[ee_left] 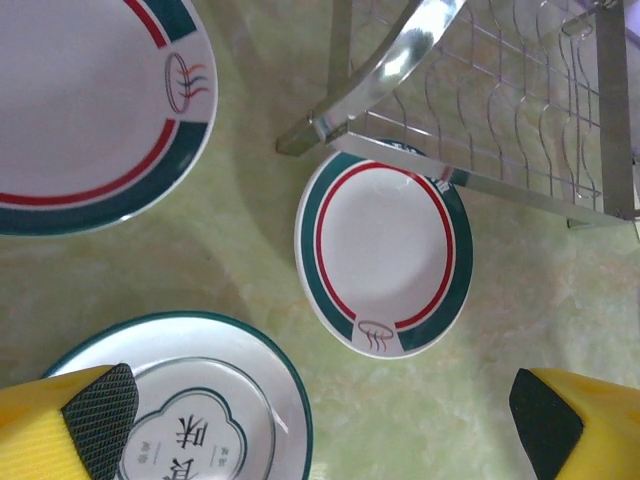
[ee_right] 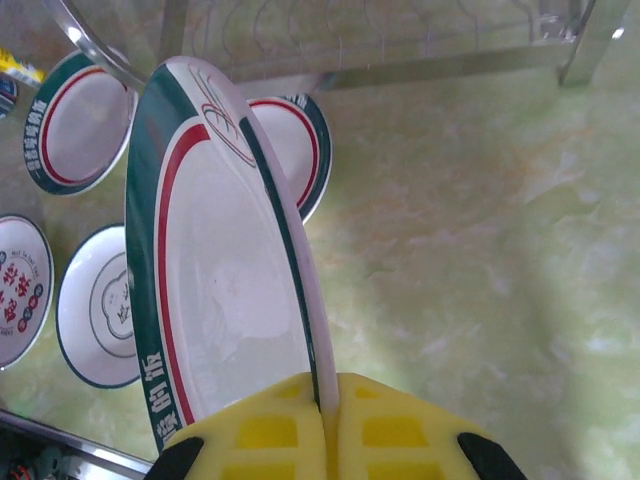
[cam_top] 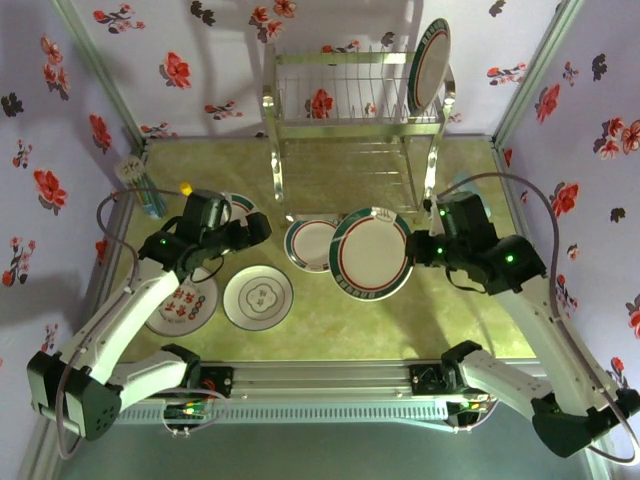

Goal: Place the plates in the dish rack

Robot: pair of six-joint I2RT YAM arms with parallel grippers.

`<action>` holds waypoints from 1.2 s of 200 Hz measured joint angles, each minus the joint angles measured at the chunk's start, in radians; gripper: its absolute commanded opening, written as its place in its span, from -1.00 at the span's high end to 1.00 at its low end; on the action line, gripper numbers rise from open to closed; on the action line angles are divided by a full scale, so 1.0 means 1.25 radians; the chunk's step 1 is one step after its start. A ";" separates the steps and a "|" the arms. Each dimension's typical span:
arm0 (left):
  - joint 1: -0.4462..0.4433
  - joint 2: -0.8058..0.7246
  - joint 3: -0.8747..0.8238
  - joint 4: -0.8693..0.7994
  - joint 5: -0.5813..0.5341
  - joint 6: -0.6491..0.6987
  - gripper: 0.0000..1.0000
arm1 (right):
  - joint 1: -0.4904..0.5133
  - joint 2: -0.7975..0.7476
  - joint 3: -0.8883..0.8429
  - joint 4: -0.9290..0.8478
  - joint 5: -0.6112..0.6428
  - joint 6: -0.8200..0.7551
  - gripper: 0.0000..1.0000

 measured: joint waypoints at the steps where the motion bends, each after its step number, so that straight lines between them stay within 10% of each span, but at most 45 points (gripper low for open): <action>1: 0.000 0.001 0.001 -0.001 0.000 0.001 -0.99 | 0.000 0.001 0.005 -0.003 0.001 -0.002 0.99; 131: 0.125 0.034 0.236 -0.129 -0.050 0.167 -0.99 | 0.000 0.191 0.532 -0.068 0.086 -0.139 1.00; 240: 0.137 0.045 0.262 -0.142 -0.052 0.196 -0.99 | 0.000 0.283 0.622 0.183 0.445 -0.205 1.00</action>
